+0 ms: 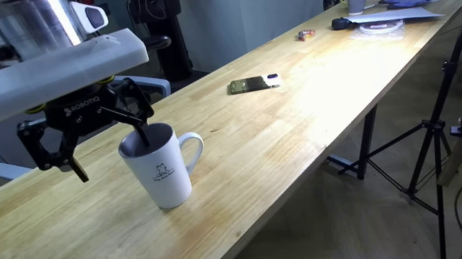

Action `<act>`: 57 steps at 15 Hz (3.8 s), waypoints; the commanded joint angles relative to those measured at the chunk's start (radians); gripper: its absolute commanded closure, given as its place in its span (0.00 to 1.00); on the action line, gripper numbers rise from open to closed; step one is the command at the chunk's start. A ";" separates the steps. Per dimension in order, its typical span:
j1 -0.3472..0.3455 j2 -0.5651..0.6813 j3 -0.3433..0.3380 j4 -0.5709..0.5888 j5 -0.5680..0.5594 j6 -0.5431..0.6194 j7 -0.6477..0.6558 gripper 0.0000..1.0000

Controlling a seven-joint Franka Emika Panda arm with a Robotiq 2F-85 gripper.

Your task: Get the white mug on the table and move it to the right

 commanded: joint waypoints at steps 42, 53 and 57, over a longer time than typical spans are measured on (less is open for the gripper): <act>-0.032 -0.179 -0.056 0.180 -0.050 -0.314 0.089 0.98; -0.228 -0.235 -0.113 0.150 -0.049 -0.321 0.046 0.98; -0.289 -0.235 -0.131 0.149 -0.038 -0.327 0.034 0.98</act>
